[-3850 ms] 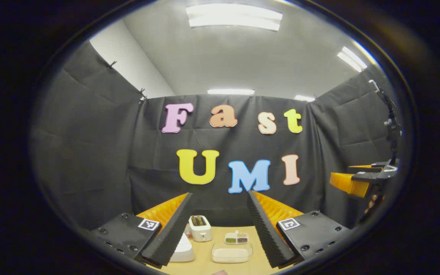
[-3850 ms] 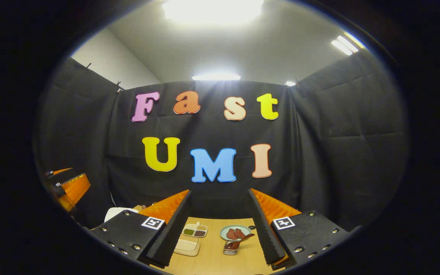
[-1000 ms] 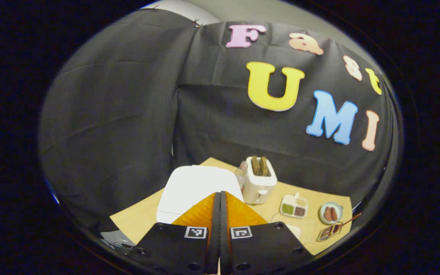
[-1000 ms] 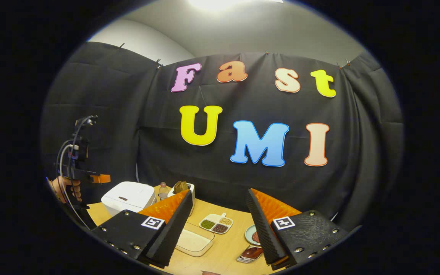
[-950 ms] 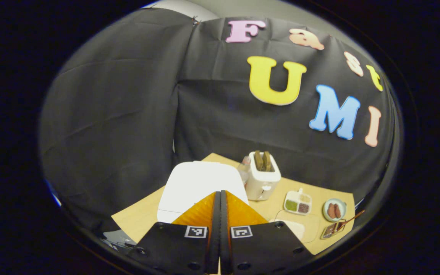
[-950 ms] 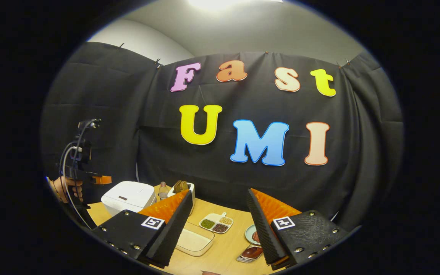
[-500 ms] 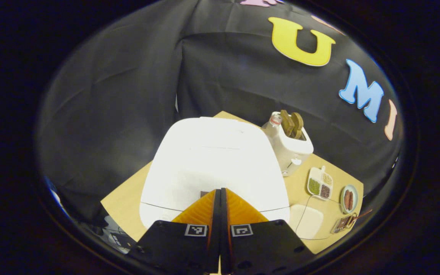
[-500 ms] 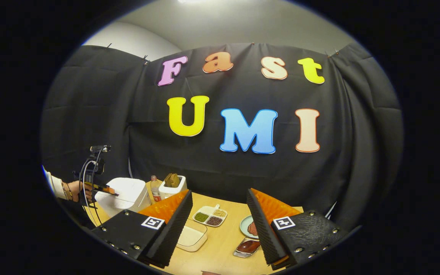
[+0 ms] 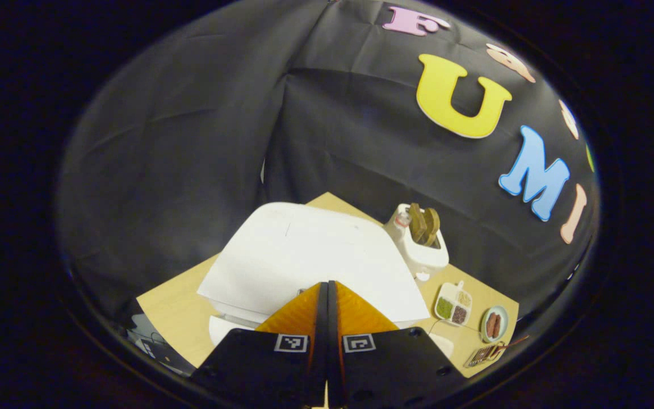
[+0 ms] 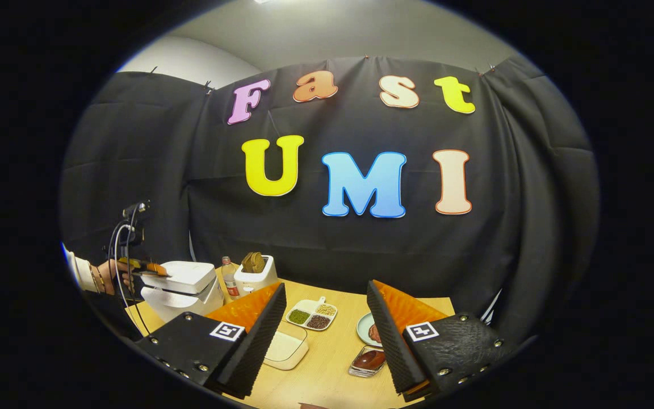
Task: Close the left gripper, press the button to open the rice cooker; take a wooden spoon from the chopstick holder with the right hand, scoop a spoonful of rice and pour it into the rice cooker, then put the wooden spoon back into the chopstick holder.
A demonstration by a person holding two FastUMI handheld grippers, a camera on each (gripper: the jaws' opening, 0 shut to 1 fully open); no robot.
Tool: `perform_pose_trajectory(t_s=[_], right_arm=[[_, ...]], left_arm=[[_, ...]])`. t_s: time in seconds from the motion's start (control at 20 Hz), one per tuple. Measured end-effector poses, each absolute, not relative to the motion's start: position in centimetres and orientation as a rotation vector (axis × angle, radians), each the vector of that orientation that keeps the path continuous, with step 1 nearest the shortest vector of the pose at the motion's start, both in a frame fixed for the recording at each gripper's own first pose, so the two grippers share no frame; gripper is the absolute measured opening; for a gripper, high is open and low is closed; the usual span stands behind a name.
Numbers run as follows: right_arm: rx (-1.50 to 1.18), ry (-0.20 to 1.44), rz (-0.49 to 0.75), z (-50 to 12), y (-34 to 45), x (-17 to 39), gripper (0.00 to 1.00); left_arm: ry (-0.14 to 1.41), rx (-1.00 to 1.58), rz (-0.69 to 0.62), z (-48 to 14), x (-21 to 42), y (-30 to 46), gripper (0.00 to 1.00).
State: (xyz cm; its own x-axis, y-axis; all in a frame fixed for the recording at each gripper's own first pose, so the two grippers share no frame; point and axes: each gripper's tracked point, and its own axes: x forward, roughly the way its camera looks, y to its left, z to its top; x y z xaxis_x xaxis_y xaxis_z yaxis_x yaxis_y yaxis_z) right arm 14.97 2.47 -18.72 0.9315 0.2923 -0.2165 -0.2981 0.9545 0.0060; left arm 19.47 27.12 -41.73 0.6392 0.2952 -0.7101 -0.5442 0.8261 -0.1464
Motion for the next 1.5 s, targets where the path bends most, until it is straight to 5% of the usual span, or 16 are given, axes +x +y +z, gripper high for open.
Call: perform_pose_trajectory(t_s=[0.35, 1.35, 1.4, 1.45, 1.5], right_arm=[[-0.039, 0.226, 0.263, -20.2, 1.0, 14.5, 0.88], [0.022, 0.428, -0.068, -35.5, -12.1, 21.4, 0.88], [0.026, 0.432, -0.088, -36.3, -12.7, 21.9, 0.88], [0.028, 0.44, -0.108, -37.0, -13.2, 22.4, 0.88], [0.038, 0.45, -0.119, -37.9, -13.5, 23.0, 0.88]], left_arm=[[0.617, -0.397, 0.495, -36.0, 20.8, 27.7, 0.09], [0.37, -0.335, 0.359, -21.7, 8.7, 17.1, 0.1], [0.357, -0.309, 0.35, -20.7, 8.3, 16.5, 0.01], [0.354, -0.284, 0.331, -19.9, 7.6, 15.6, 0.08], [0.355, -0.259, 0.313, -19.4, 7.3, 14.9, 0.27]])
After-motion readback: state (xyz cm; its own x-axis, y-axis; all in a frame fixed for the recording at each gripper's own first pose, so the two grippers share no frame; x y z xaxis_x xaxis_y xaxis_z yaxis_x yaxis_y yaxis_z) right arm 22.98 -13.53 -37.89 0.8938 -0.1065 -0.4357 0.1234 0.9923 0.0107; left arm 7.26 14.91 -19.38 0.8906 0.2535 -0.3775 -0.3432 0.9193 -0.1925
